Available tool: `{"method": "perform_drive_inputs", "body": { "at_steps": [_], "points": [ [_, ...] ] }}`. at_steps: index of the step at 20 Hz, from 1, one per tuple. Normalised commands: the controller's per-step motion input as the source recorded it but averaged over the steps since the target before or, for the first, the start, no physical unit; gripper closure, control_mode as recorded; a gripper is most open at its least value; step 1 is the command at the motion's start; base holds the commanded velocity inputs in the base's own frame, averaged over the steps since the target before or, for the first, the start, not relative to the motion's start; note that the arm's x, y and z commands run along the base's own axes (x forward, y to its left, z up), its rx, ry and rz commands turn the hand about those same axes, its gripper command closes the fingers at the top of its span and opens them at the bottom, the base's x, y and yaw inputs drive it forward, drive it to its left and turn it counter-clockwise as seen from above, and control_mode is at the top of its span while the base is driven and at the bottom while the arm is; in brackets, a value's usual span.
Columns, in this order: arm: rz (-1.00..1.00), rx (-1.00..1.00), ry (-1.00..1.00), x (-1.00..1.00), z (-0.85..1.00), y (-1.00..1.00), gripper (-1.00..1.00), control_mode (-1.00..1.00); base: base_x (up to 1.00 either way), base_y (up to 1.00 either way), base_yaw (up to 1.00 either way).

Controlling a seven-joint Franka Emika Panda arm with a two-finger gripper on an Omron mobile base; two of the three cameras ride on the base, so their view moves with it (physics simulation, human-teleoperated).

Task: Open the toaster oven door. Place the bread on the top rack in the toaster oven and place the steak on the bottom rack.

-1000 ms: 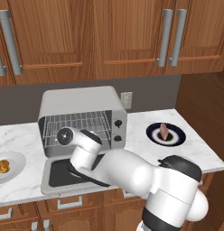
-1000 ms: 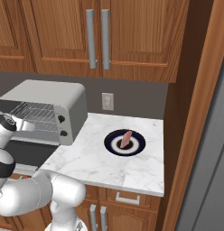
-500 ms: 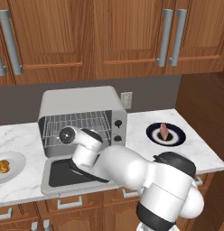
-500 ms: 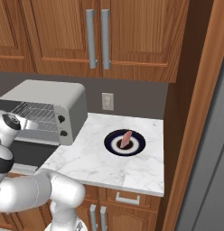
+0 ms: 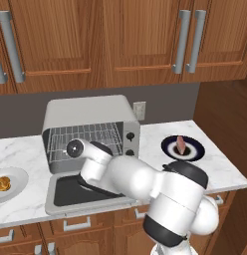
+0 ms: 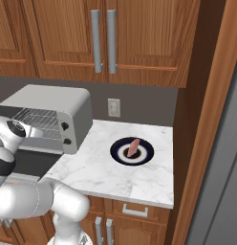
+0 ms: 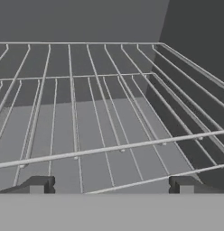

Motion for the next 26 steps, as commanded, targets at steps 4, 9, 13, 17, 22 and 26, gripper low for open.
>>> {"method": "perform_drive_inputs", "body": {
  "at_steps": [4,9,13,17,22,26],
  "points": [
    [0.00,0.04,0.00,0.09,-0.16,0.03,-1.00,-1.00,0.00,0.00,0.00],
    [0.00,0.05,0.00,0.12,-0.12,0.01,-1.00,-1.00,0.00,0.00,0.00],
    [0.00,0.05,0.00,0.13,-0.08,0.01,-1.00,-1.00,0.00,0.00,0.00],
    [0.00,0.02,0.00,0.15,0.00,0.02,-1.00,-1.00,0.00,0.00,0.00],
    [0.01,0.00,0.00,0.21,-0.02,0.07,-1.00,-1.00,0.00,0.00,0.00],
    [0.06,0.00,0.00,0.23,-0.03,0.11,-1.00,-1.00,0.00,0.00,0.00]
  ]
}}
